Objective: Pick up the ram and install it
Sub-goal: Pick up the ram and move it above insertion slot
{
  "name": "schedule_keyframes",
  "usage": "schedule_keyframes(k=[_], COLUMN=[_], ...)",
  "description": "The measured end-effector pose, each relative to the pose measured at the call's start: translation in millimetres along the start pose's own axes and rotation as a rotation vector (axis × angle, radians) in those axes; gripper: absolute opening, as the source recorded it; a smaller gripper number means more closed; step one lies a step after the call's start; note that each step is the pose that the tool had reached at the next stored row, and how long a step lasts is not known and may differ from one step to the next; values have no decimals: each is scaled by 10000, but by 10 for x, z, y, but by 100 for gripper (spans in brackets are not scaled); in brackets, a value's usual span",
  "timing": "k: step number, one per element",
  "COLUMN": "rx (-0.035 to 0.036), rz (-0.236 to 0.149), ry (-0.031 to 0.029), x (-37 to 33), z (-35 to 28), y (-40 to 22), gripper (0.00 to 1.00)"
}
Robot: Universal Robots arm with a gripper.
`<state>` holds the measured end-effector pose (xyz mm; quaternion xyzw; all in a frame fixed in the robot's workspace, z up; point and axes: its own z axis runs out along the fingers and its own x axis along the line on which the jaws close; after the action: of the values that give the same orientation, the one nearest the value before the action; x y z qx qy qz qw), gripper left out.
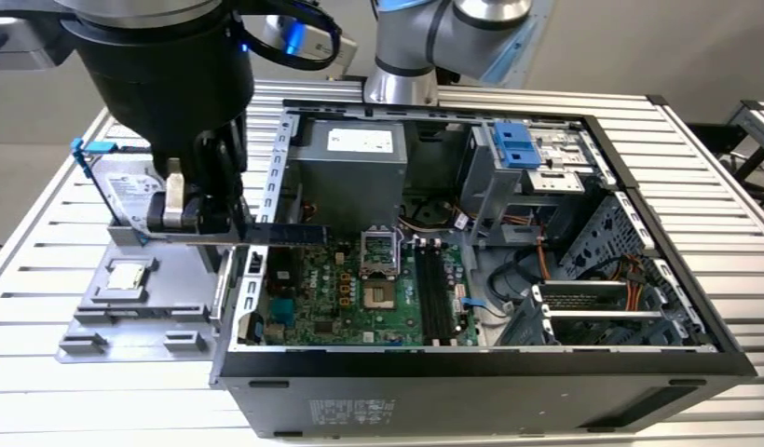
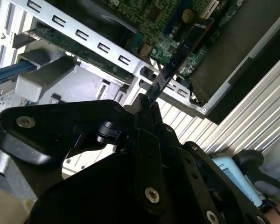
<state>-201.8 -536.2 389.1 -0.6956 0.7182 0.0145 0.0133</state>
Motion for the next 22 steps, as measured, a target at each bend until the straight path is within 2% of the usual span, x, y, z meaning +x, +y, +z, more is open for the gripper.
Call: schedule_keyframes(k=[3, 19, 22], rx=[0, 0, 0], rz=[0, 0, 0], ry=[0, 1, 0], x=[-3, -14, -17], z=[0, -1, 0], y=[-86, -445, -534], gripper=[0, 0, 0])
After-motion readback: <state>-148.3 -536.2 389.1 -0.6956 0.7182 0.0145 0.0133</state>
